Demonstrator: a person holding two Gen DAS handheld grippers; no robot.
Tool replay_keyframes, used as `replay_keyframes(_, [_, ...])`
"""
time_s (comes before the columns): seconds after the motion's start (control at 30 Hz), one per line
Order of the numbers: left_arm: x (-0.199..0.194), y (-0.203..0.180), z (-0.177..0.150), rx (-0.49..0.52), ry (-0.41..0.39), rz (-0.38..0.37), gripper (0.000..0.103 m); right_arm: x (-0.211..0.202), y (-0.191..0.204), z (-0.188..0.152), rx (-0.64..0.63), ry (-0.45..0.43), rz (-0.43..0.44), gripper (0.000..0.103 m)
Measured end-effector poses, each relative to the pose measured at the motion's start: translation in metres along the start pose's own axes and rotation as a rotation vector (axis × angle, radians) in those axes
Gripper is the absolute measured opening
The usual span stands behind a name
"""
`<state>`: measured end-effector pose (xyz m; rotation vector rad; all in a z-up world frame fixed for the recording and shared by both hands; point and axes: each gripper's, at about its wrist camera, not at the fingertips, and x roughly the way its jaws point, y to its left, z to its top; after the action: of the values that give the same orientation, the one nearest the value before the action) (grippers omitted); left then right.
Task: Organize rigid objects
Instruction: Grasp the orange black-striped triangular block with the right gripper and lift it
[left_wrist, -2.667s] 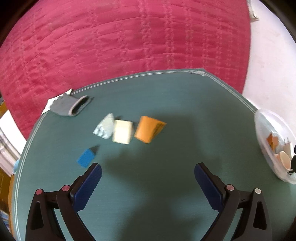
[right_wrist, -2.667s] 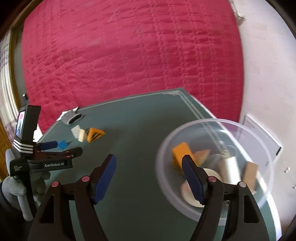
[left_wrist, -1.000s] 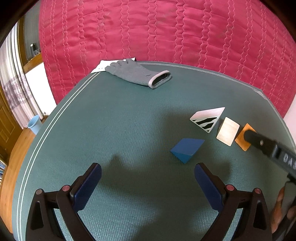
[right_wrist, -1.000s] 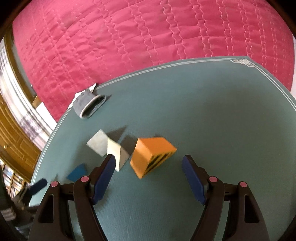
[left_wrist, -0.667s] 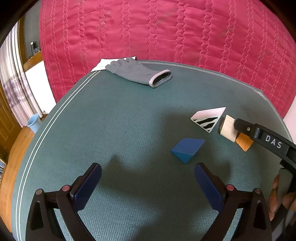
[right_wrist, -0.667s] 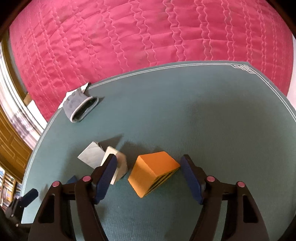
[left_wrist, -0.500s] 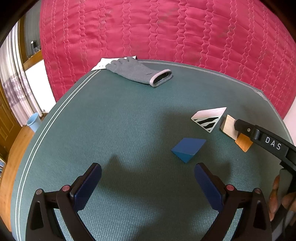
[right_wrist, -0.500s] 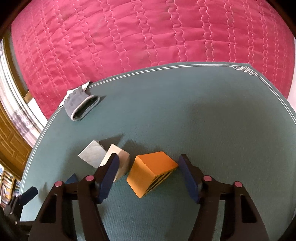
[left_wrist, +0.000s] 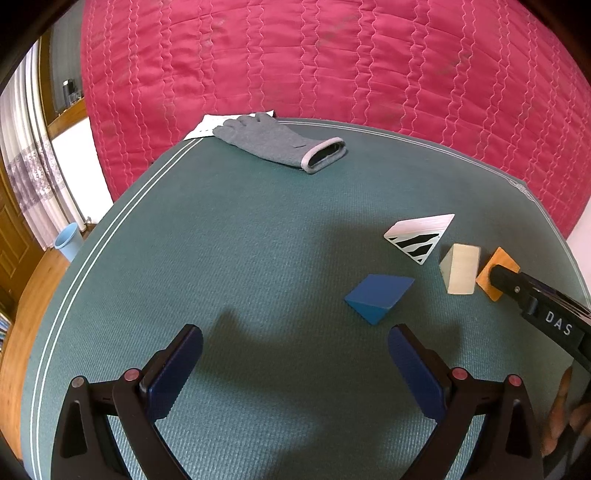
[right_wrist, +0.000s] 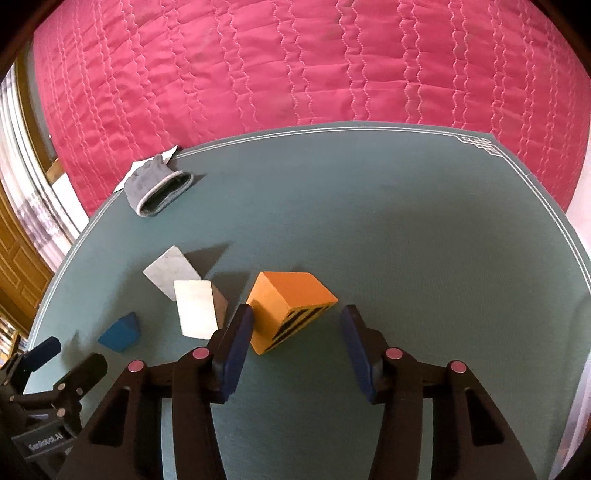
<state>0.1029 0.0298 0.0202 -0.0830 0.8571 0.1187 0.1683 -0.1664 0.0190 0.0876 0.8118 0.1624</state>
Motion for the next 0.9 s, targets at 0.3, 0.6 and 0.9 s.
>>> replay_keyframes(0.3, [0.001, 0.003, 0.001, -0.004, 0.003, 0.0, 0.102, -0.005, -0.004, -0.003, -0.007, -0.002, -0.034, 0.051])
replay_keyframes(0.6, [0.001, 0.004, 0.0, -0.005, 0.0, 0.003, 0.102, 0.003, 0.012, 0.006, -0.002, -0.025, -0.007, 0.051])
replay_keyframes(0.9, [-0.001, 0.005, 0.0, -0.003, -0.005, -0.011, 0.102, 0.013, 0.008, 0.013, -0.003, 0.0, -0.041, 0.043])
